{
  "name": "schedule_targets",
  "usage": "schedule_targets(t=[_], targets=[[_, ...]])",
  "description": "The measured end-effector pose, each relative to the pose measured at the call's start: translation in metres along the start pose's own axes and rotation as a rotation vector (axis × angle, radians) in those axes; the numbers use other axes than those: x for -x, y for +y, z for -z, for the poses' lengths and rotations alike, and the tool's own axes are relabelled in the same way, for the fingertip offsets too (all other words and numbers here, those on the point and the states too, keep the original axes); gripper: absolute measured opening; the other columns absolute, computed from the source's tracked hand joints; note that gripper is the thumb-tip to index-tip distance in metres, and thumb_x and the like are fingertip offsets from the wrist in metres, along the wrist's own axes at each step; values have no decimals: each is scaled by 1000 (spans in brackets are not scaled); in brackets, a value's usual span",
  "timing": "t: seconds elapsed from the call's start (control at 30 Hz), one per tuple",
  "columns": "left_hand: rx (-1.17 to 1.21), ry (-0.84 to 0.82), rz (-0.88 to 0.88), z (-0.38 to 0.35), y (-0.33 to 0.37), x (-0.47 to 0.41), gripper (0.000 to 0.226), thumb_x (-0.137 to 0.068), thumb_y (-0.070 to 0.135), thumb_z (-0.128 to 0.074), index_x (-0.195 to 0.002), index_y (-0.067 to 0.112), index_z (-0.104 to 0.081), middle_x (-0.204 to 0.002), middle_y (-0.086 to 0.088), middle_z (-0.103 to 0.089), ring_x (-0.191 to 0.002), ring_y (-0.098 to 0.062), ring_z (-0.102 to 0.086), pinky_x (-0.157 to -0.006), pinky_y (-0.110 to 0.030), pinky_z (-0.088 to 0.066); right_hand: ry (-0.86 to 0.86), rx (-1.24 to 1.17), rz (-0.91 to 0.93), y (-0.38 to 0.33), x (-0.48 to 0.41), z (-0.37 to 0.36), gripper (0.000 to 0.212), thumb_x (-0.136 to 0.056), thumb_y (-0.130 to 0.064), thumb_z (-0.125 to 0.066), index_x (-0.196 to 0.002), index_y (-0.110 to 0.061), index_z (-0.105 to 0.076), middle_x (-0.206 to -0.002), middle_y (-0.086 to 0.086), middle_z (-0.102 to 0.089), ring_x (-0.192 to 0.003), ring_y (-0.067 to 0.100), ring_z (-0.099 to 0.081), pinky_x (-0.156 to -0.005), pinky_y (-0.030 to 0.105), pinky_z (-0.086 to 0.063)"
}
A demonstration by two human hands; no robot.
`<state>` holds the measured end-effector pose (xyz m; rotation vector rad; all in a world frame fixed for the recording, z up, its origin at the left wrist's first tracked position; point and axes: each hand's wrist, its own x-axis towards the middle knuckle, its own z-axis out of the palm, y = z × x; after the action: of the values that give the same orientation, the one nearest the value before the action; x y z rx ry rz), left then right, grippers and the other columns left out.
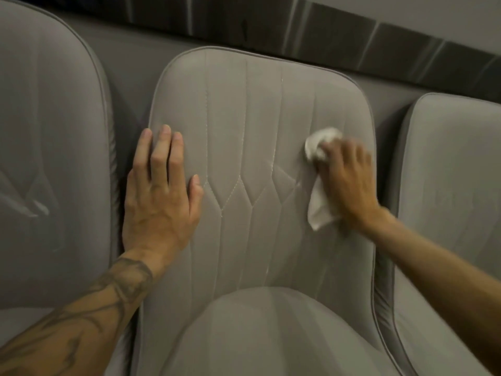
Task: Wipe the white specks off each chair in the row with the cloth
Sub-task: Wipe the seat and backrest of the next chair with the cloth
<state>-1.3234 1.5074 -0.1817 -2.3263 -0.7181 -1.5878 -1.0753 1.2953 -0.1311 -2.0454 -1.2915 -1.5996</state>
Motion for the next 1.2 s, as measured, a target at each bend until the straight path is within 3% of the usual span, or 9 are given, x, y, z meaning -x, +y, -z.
schedule_targets(t=[0.17,0.33,0.5,0.6,0.67,0.8,1.03,1.13,1.2], targets=[[0,-15,2,0,0,-2,64,-106,29,-46,-160,2,-24,-165,-20,-28,-156,-39,-19,-123,-47,-26,114,-72,-231,-14,-42,-11,24,-102,-27,-48,-115,-8,-53,-114,18,-53,-97,33,-47,-85,43,-39],[-8,-22,8,1,0,-1,64,-105,28,-47,-160,2,-25,-165,-20,-28,-156,-40,-20,-121,-49,-29,-57,-103,26,-33,34,-14,24,-100,-22,-55,-120,-9,-50,-116,14,-48,-98,33,-47,-87,41,-37],[-15,-11,-1,0,1,-1,64,-105,27,-46,-160,1,-26,-165,-20,-29,-156,-40,-21,-121,-48,-28,174,-81,-230,-15,-87,-14,28,-102,-30,-46,-115,-7,-56,-114,19,-55,-100,31,-48,-86,36,-35],[-22,-13,1,0,2,0,64,-105,27,-47,-160,2,-26,-165,-20,-29,-156,-40,-21,-121,-48,-29,252,-106,-332,-21,-98,-19,28,-101,-28,-47,-113,-5,-58,-114,17,-56,-100,32,-52,-87,34,-37],[-17,-11,3,-1,2,0,64,-105,27,-47,-160,1,-27,-165,-20,-30,-156,-40,-21,-120,-48,-30,208,-125,-314,-34,-56,-25,26,-101,-26,-50,-115,-5,-55,-111,20,-56,-98,36,-51,-86,40,-38],[-19,-18,5,0,1,-1,63,-106,28,-47,-160,1,-27,-165,-20,-30,-155,-40,-21,-120,-49,-31,7,-146,-49,-45,26,-23,21,-101,-23,-53,-116,-10,-50,-111,20,-55,-98,33,-47,-86,39,-36],[-20,-20,4,0,2,0,63,-105,26,-48,-159,1,-27,-165,-20,-29,-155,-40,-21,-120,-49,-30,231,-76,-329,-19,-122,-16,30,-100,-31,-43,-112,-7,-57,-117,16,-55,-103,31,-51,-88,34,-35],[-23,-18,10,0,2,0,64,-105,27,-48,-160,2,-27,-165,-19,-30,-156,-40,-21,-120,-48,-30,246,-119,-346,-38,-76,-25,25,-98,-23,-50,-115,-5,-56,-112,21,-56,-100,34,-48,-88,40,-36],[-28,-15,11,0,2,0,64,-105,28,-47,-160,2,-27,-165,-19,-30,-155,-39,-21,-120,-48,-31,146,-160,-211,-52,-19,-29,20,-98,-19,-55,-114,-7,-52,-109,21,-55,-97,34,-47,-86,43,-38]])
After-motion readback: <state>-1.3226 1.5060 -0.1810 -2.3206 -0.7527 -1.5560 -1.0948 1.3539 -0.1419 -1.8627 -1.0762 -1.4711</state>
